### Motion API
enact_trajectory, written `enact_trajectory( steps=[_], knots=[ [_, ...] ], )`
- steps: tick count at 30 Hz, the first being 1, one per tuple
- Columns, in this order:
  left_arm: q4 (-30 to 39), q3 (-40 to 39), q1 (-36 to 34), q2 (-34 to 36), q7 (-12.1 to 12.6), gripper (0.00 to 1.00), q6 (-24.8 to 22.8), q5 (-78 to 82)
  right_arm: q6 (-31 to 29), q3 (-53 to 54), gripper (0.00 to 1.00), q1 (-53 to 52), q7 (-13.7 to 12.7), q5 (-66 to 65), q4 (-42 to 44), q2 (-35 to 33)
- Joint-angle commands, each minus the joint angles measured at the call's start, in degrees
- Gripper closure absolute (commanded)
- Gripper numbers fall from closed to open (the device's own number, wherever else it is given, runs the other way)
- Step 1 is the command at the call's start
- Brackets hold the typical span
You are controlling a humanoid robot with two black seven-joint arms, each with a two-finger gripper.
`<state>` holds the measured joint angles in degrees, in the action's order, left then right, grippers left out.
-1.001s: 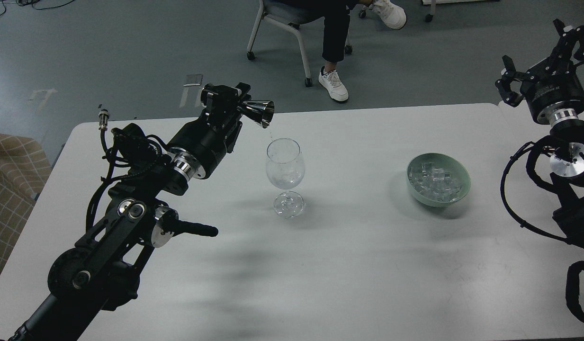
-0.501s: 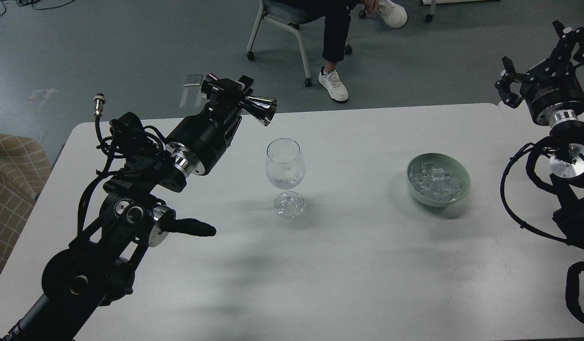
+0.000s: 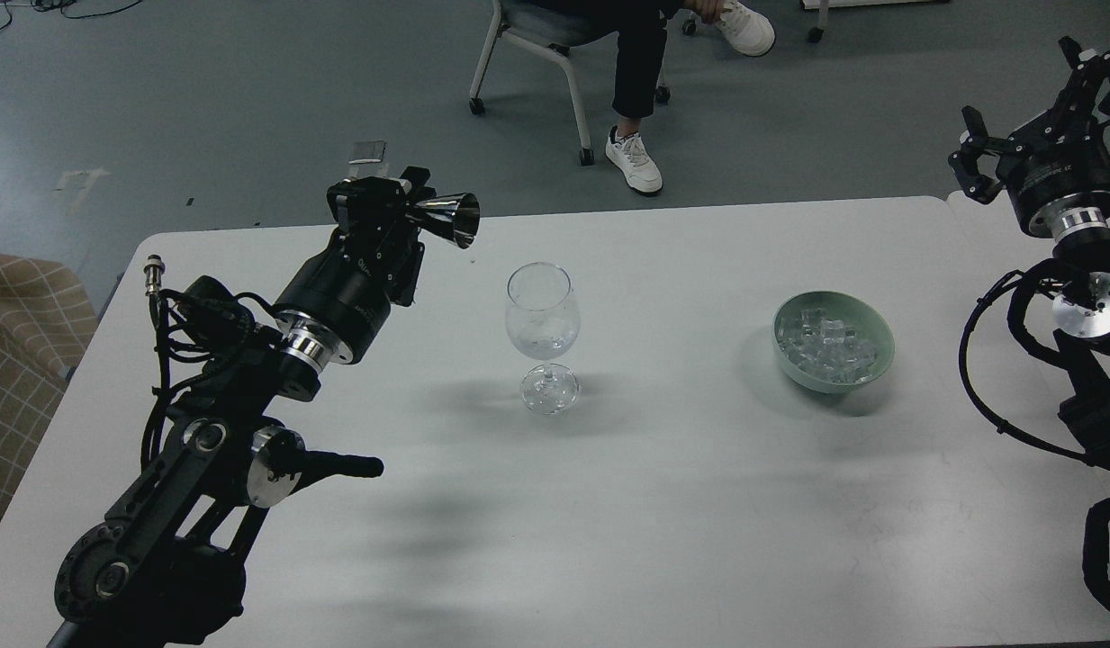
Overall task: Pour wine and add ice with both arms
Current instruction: 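Turn the jigger upright and move it back from the glass, then set the jigger down on the table and open the left gripper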
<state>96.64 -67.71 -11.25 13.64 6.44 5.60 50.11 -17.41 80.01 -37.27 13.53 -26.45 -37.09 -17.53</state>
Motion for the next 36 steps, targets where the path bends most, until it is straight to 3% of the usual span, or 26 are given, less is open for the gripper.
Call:
enact_trajectory(
  steps=[1, 4, 9, 13, 16, 20, 25, 28, 32, 34, 36],
  knots=[
    [-0.4, -4.9, 1.1, 0.2, -0.1, 1.0, -0.1, -14.2, 0.1, -0.2, 0.0, 0.0, 0.0, 0.0, -0.1, 0.0],
    [-1.1, -8.4, 1.1, 0.5, -0.2, 1.0, -0.8, -24.9, 0.2, -0.5, 0.0, 0.0, 0.0, 0.0, -0.1, 0.0],
    [-7.9, -14.5, 2.4, 0.1, -0.4, 1.0, -8.3, -37.8, 0.3, -0.6, 0.0, 0.0, 0.0, 0.0, -0.2, 0.5],
    [-16.6, -19.3, 2.5, 0.2, 0.5, 1.0, -13.4, -48.2, 0.2, -0.6, 0.0, 0.4, 0.0, 0.0, -0.2, 0.4],
    [-27.1, -20.8, 1.9, 0.2, 2.2, 1.0, -20.0, -53.3, 0.2, -0.6, 0.0, 0.9, 0.0, 0.0, -0.2, 0.2],
    [-36.1, -21.2, 0.4, -0.1, 2.0, 0.96, -23.1, -55.4, 0.2, -0.6, 0.0, 1.6, 0.0, 0.0, -0.2, 0.2],
    [-44.2, -21.2, -4.6, -3.0, 1.4, 0.92, -23.2, -56.6, 0.2, -0.6, 0.0, 2.0, 0.0, 0.0, -0.2, 0.5],
    [-50.1, -21.2, -7.8, -3.7, -0.2, 0.85, -23.3, -57.0, 0.2, -0.6, 0.0, 2.0, 0.0, 0.0, -0.2, 0.5],
    [-54.0, -21.1, -9.6, -3.8, -0.5, 0.77, -24.1, -57.0, 0.2, -0.6, 0.0, 2.2, 0.0, 0.0, -0.2, 0.0],
    [-57.4, -21.1, -11.4, -4.0, -0.6, 0.61, -24.3, -57.0, 0.2, -0.5, 0.0, 2.7, 0.0, 0.0, -0.2, -0.1],
    [-58.9, -21.1, -12.2, -4.5, -0.5, 0.55, -24.4, -57.0, 0.2, -0.5, 0.0, 2.9, 0.0, 0.0, -0.2, -0.3]
  ],
)
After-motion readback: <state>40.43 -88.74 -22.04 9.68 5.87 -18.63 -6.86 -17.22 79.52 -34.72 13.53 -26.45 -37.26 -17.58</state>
